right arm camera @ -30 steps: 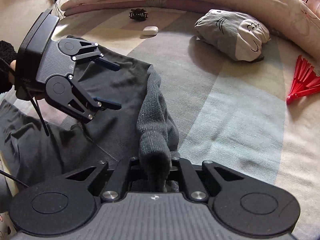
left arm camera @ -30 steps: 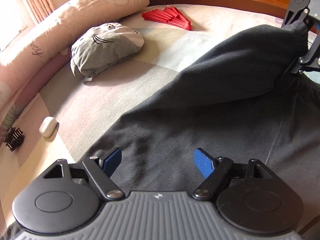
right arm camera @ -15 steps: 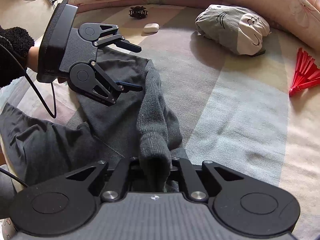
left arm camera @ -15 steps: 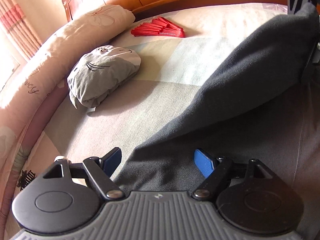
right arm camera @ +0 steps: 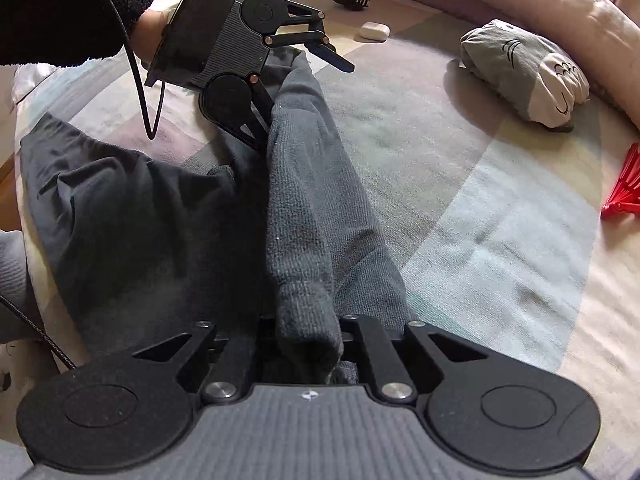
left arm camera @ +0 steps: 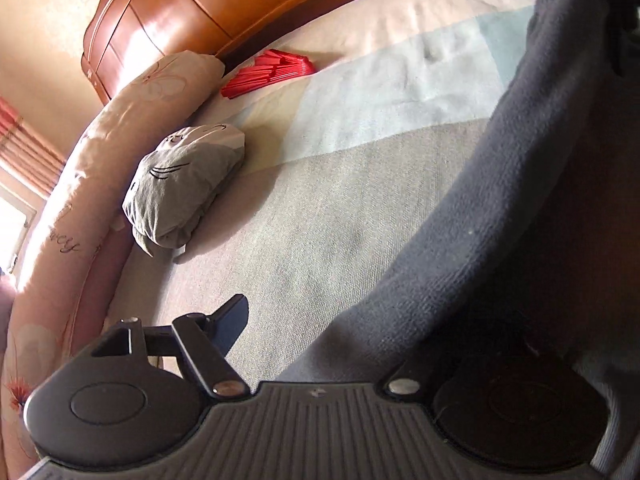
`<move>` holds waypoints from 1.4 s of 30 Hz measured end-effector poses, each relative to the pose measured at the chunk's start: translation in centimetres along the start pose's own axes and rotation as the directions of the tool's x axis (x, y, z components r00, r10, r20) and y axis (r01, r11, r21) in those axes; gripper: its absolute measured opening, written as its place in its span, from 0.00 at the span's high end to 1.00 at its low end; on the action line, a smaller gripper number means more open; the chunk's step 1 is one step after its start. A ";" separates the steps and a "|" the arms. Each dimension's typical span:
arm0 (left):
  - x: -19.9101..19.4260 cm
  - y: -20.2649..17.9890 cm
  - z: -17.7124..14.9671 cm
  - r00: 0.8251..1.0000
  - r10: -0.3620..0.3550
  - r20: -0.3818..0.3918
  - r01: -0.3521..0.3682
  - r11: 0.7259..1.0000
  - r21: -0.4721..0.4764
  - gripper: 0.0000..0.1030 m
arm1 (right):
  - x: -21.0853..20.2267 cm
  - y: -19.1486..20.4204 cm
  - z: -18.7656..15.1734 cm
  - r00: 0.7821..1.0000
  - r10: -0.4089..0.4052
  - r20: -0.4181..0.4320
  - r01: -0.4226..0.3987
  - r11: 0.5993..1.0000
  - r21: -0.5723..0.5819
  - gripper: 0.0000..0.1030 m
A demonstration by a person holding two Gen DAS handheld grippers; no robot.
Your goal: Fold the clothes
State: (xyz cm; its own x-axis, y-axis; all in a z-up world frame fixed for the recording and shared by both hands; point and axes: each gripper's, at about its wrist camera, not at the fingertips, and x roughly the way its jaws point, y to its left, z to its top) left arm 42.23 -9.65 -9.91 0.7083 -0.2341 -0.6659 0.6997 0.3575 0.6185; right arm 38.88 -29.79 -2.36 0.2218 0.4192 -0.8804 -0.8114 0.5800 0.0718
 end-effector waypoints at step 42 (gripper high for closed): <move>-10.5 -3.4 1.1 0.843 -0.537 -0.037 0.534 0.825 0.186 1.00 | -0.6 -4.6 -3.4 0.999 -0.016 0.032 0.006 0.957 0.290 0.86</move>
State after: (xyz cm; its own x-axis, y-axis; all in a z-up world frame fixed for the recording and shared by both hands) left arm 32.53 -9.46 -4.59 0.2178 -0.3560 -0.9088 0.9726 0.0016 0.2325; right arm 40.61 -35.10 -3.73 0.2518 0.4321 -0.8660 -0.6181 0.7603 0.1996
